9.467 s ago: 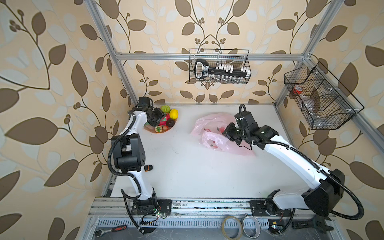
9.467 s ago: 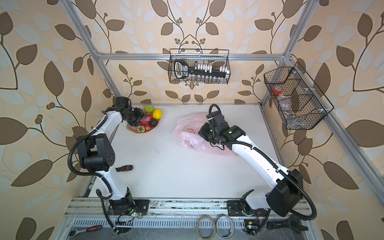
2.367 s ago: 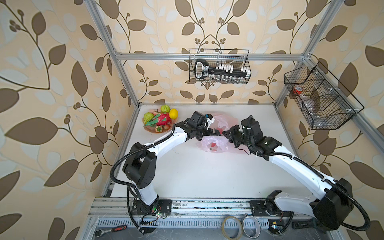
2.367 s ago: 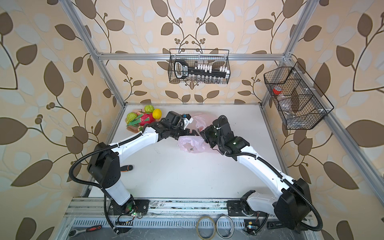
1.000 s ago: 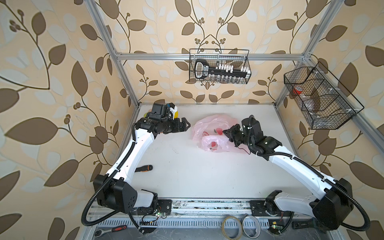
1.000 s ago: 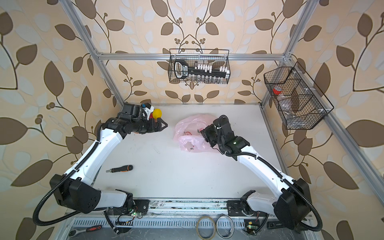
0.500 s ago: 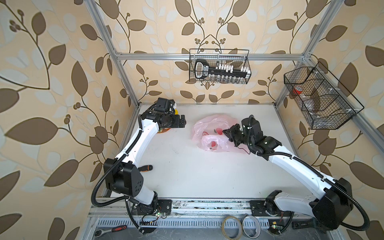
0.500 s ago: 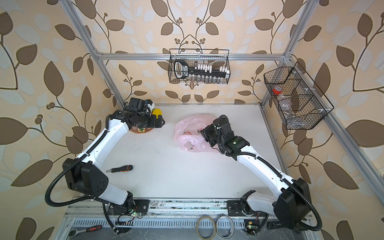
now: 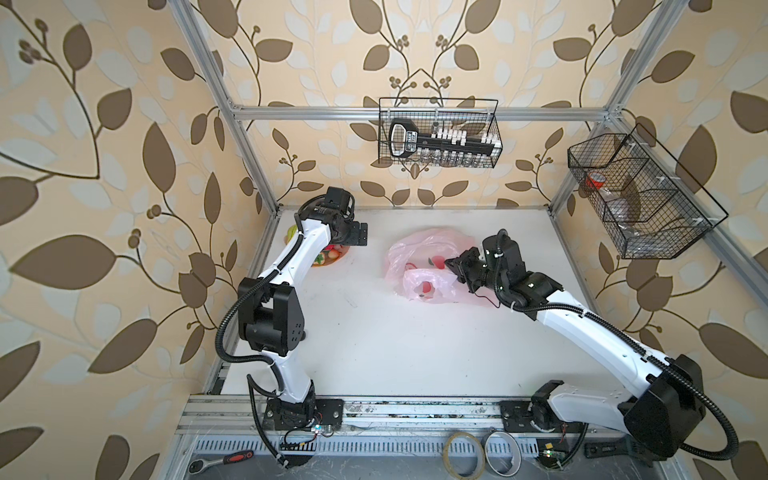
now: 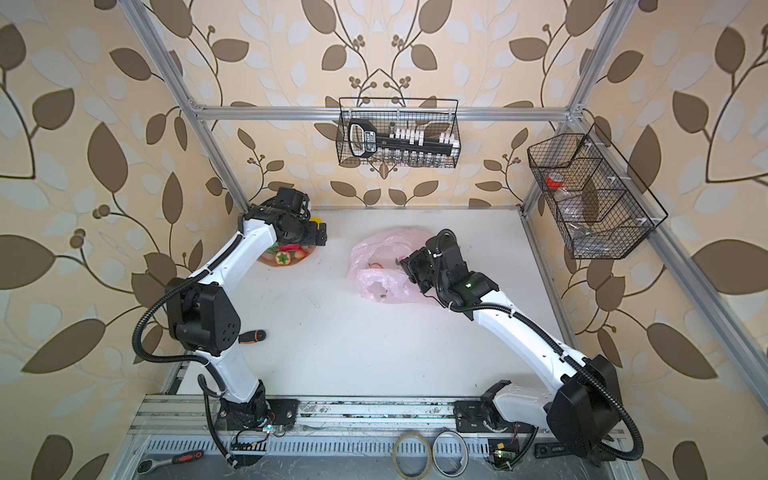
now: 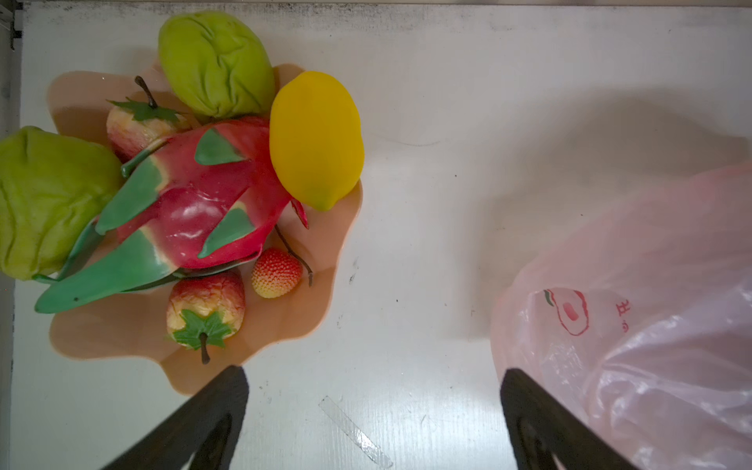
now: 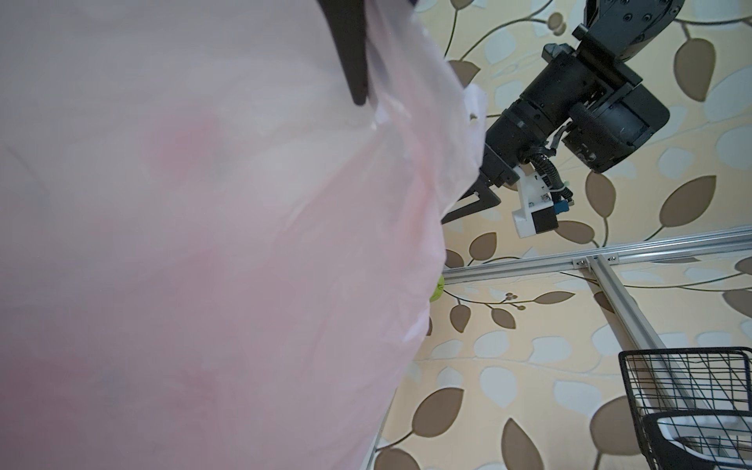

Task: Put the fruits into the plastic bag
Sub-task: 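Withdraw the open left gripper from the bag toward the fruit plate, then lower the left gripper onto the yellow lemon and close on it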

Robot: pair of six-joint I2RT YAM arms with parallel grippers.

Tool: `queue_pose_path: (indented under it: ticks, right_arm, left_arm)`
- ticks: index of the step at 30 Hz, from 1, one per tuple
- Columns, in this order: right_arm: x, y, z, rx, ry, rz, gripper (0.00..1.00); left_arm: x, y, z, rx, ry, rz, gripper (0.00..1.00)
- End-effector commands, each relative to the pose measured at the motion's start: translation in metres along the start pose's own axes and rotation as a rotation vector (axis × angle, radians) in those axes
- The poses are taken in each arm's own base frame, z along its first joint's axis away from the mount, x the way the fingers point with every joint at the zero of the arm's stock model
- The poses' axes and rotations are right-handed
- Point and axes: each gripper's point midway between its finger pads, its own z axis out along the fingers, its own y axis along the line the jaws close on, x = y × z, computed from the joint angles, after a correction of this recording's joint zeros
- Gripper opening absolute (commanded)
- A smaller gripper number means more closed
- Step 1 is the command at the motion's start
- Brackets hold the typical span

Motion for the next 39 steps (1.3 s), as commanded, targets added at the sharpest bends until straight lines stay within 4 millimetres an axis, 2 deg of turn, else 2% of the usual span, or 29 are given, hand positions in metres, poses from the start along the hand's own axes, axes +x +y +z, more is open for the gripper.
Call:
queue_pose_path:
  ticks: [1, 12, 20, 21, 32, 39]
  right_arm:
    - [-0.002, 0.012, -0.003, -0.023, -0.001, 0.002, 0.0]
    - [0.0, 0.008, -0.002, -0.012, 0.009, 0.003, 0.0]
    - [0.002, 0.008, 0.0, -0.011, 0.02, 0.001, 0.0]
    - [0.002, 0.007, 0.001, -0.01, 0.021, 0.0, 0.0]
    - [0.002, 0.004, -0.001, 0.005, 0.025, -0.001, 0.0]
    - [0.002, 0.0, -0.002, 0.018, 0.022, -0.007, 0.0]
  left_arm:
    - [-0.024, 0.016, -0.004, -0.078, -0.051, 0.025, 0.99]
    - [-0.046, 0.031, 0.028, -0.114, -0.025, 0.001, 0.99]
    - [-0.053, 0.039, 0.053, -0.133, 0.006, 0.016, 0.99]
    - [-0.064, 0.038, 0.05, -0.13, -0.022, 0.018, 0.99]
    - [-0.075, 0.033, 0.079, -0.106, -0.017, 0.024, 0.99]
    - [-0.074, 0.033, 0.101, -0.104, -0.007, 0.021, 0.98]
